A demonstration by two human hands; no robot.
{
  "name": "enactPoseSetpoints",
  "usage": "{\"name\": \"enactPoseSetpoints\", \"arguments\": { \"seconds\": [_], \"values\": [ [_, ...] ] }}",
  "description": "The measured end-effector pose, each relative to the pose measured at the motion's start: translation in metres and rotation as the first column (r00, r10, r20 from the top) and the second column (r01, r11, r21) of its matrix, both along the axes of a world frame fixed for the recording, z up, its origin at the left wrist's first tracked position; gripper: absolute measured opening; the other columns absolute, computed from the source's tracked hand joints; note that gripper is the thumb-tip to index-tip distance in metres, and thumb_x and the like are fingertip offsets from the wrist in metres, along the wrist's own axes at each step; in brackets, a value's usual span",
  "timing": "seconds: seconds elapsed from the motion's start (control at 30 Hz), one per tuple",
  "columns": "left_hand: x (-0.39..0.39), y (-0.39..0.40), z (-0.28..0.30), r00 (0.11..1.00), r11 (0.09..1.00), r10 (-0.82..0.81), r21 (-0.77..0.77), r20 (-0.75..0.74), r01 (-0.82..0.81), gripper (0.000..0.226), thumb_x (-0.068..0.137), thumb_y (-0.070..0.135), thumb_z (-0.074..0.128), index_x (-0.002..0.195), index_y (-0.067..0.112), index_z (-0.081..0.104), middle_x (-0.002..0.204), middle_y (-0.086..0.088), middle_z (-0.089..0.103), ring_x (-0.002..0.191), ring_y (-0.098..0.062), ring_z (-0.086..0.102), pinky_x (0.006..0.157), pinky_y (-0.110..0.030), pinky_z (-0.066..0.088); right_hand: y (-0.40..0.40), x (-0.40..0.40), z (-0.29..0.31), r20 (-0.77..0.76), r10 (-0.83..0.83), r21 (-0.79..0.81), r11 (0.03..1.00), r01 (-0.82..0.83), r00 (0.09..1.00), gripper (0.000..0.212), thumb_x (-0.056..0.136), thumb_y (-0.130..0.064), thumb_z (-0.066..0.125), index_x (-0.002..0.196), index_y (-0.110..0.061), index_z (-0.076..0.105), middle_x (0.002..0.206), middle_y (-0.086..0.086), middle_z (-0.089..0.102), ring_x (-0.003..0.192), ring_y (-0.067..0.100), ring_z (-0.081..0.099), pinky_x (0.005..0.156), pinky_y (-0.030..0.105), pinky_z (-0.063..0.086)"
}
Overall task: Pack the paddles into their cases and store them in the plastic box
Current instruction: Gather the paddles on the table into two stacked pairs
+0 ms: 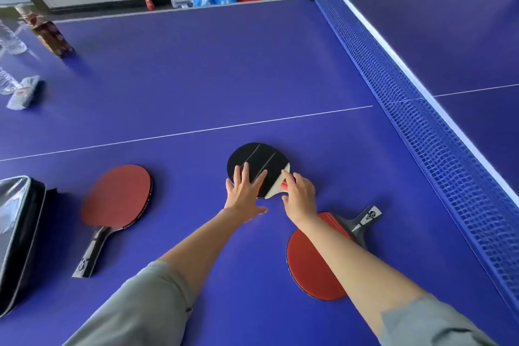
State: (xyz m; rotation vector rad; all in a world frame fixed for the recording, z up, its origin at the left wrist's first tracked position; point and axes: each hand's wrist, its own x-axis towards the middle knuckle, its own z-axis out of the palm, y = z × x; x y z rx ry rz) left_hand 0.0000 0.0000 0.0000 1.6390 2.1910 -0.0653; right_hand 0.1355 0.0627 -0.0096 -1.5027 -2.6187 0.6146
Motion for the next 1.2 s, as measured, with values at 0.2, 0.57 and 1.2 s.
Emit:
{"name": "enactPoseSetpoints", "arguments": {
  "seconds": [0.2,0.57,1.2],
  "values": [
    [-0.009,0.009,-0.025,0.982,0.983,0.135,0.109,0.130,-0.149,0.096,0.074,0.058,0.069,0.149,0.035,0.014,0.157,-0.015,-0.009,0.142,-0.041,-0.018,0.114,-0.059,0.010,-0.001,-0.003,-0.021,-0.193,-0.127,-0.003,0.992,0.128,0.973,0.051,0.089,0.001,0.055,0.135,-0.021,0.049,0.130,0.000,0.054,0.109,0.024,0.047,0.091,0.035,0.038],
    [-0.008,-0.038,-0.001,0.939,0.859,0.259,0.392,0.226,-0.331,0.108,0.056,0.038,0.087,0.146,0.033,0.028,0.156,-0.017,-0.014,0.142,-0.035,-0.018,0.112,-0.054,0.026,-0.039,0.004,0.008,-0.417,-0.143,-0.148,0.985,0.089,0.897,0.069,0.083,-0.005,0.068,0.144,-0.010,0.034,0.127,0.011,0.058,0.112,0.026,0.047,0.089,0.036,0.046],
    [-0.073,-0.333,0.014,0.969,0.990,0.108,0.065,0.223,-0.125,0.136,0.047,0.047,0.088,0.147,0.043,-0.004,0.153,-0.002,-0.021,0.143,-0.028,-0.002,0.113,-0.046,0.023,-0.351,-0.021,0.011,-0.355,-0.462,-0.700,0.707,0.095,0.813,0.085,0.070,0.000,0.074,0.141,-0.017,0.030,0.115,0.006,0.057,0.100,0.019,0.059,0.079,0.033,0.056]
  ]
}}
